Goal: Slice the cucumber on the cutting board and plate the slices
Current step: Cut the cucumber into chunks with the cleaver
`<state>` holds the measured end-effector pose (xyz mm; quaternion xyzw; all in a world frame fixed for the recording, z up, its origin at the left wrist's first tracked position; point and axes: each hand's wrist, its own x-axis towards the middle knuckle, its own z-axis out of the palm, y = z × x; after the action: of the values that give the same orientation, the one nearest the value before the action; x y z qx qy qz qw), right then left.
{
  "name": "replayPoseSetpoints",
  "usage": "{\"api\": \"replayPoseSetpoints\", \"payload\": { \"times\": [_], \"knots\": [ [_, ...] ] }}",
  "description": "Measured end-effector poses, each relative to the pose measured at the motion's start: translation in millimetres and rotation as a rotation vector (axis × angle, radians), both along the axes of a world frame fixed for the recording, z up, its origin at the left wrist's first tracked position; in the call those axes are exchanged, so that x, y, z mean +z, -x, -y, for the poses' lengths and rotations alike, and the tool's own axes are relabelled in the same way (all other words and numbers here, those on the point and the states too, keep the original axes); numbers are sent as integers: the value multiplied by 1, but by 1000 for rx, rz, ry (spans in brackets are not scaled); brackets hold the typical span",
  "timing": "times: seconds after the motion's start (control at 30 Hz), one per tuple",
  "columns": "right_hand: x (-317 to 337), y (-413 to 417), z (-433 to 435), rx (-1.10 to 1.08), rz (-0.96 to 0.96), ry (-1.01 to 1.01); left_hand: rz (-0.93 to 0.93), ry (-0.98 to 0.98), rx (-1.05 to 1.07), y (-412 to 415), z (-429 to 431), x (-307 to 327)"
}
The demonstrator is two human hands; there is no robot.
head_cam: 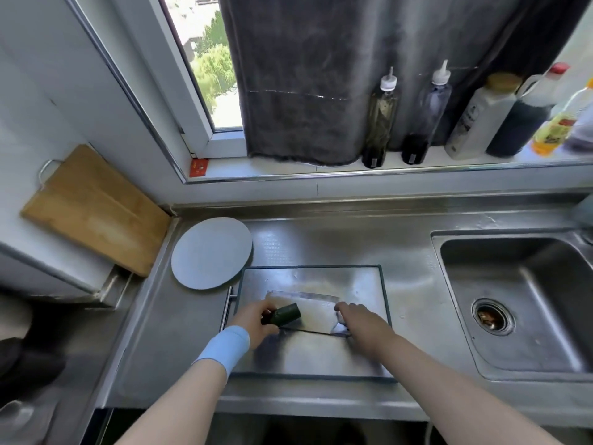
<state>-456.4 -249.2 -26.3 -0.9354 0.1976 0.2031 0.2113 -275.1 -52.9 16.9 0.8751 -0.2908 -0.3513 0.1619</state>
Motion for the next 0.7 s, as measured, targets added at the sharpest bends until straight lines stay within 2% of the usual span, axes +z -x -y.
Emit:
{"api": "replayPoseSetpoints", "payload": {
  "times": [0.2, 0.4, 0.53, 0.7],
  "knots": [
    [11, -2, 0, -71, -6, -22, 6, 11, 47, -17, -11, -4],
    [25, -7, -5, -335, 44, -83, -41, 43, 95, -30, -25, -20],
    [33, -18, -16, -437, 50, -160, -32, 10, 65, -36, -21, -26],
    [34, -27, -27, -580, 154, -238, -43, 12, 6, -31, -1, -38]
  ]
}}
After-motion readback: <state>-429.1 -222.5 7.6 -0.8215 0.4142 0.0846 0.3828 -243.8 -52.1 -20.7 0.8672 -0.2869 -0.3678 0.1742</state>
